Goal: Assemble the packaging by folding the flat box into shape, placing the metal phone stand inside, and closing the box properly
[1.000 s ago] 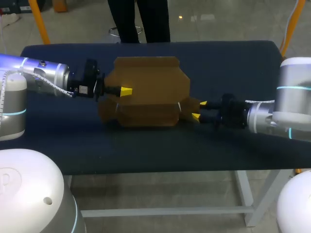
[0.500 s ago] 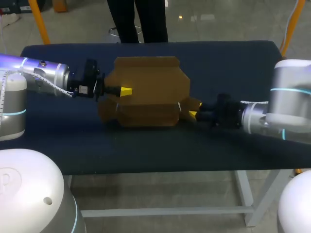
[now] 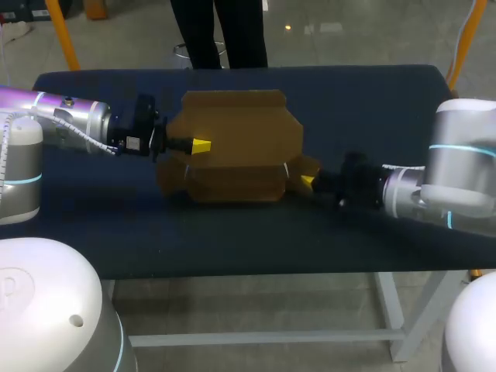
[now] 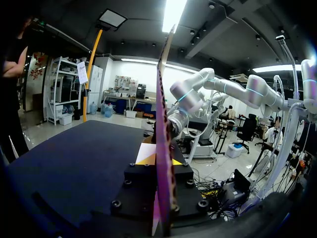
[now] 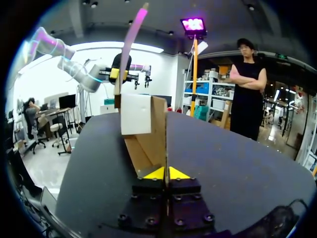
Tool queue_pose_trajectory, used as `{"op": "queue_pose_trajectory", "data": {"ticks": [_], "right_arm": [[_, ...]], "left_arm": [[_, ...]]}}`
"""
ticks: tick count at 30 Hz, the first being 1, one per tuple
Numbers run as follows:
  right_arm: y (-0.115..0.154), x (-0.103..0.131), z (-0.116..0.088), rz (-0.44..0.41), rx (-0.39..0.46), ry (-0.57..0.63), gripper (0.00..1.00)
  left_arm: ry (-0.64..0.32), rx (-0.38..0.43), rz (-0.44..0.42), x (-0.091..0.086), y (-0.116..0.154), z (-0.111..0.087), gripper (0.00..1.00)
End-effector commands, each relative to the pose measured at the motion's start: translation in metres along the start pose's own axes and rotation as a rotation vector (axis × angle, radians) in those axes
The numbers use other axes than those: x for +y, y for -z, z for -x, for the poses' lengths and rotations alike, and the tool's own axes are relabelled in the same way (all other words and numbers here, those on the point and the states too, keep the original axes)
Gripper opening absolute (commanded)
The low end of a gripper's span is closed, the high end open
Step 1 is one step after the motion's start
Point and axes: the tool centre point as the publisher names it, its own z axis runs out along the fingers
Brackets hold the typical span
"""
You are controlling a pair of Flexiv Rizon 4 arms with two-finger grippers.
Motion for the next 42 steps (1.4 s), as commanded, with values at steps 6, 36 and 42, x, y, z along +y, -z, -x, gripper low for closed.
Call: {"op": "queue_pose_trajectory", "data": {"ticks": [6, 36, 42], "right_arm": [[-0.004, 0.000, -0.011, -0.001, -0.034, -0.012, 0.00], [-0.017, 0.003, -0.049, -0.024, -0.197, -0.087, 0.27], [-0.020, 0.004, -0.056, -0.033, -0.211, -0.095, 0.27]], "left_arm": [[0.000, 0.000, 0.000, 0.002, -0.001, 0.000, 0.00], [0.000, 0.000, 0.000, 0.002, -0.001, 0.000, 0.00], [0.000, 0.000, 0.000, 0.002, -0.001, 0.000, 0.00]]}}
